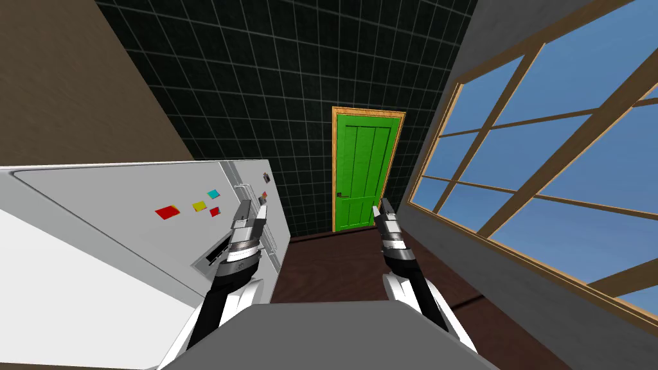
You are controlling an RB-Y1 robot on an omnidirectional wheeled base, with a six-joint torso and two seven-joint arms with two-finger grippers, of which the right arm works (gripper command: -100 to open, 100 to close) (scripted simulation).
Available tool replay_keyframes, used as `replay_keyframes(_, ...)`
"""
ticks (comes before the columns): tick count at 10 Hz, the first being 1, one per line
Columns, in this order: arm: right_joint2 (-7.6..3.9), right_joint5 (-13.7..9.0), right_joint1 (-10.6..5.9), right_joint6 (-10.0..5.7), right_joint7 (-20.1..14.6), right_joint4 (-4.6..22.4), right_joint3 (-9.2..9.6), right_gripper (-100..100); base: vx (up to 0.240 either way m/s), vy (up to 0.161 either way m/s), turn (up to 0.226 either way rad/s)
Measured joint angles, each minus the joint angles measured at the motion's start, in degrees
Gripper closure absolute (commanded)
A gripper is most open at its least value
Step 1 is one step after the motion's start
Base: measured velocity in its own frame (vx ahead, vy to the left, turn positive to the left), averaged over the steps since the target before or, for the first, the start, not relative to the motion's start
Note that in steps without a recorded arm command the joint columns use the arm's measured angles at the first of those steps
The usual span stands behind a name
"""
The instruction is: Pull the door open
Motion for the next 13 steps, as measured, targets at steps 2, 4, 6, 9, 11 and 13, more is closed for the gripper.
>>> replay_keyframes(2, -0.37, -0.68, -0.38, -0.63, -0.06, 2.06, -0.03, -100, 0.102, -0.02, 0.056)
replay_keyframes(4, -0.71, -1.46, -1.27, -1.38, -0.08, 4.75, -0.06, -100, 0.12, -0.01, 0.093)
replay_keyframes(6, -1.22, -2.46, -2.25, -2.39, -0.27, 8.05, -0.3, -100, 0.115, -0.014, 0.06)
replay_keyframes(9, -2.02, -4.03, -3.27, -3.77, -0.52, 12.63, -0.49, -100, 0.094, -0.016, 0.082)
replay_keyframes(11, -2.57, -5.21, -5.17, -4.35, -0.62, 16.47, -0.85, -100, 0.093, -0.028, 0.096)
replay_keyframes(13, -2.48, -6.11, -6.12, -5.32, -0.37, 20.13, -0.49, -100, 0.095, -0.022, 0.094)
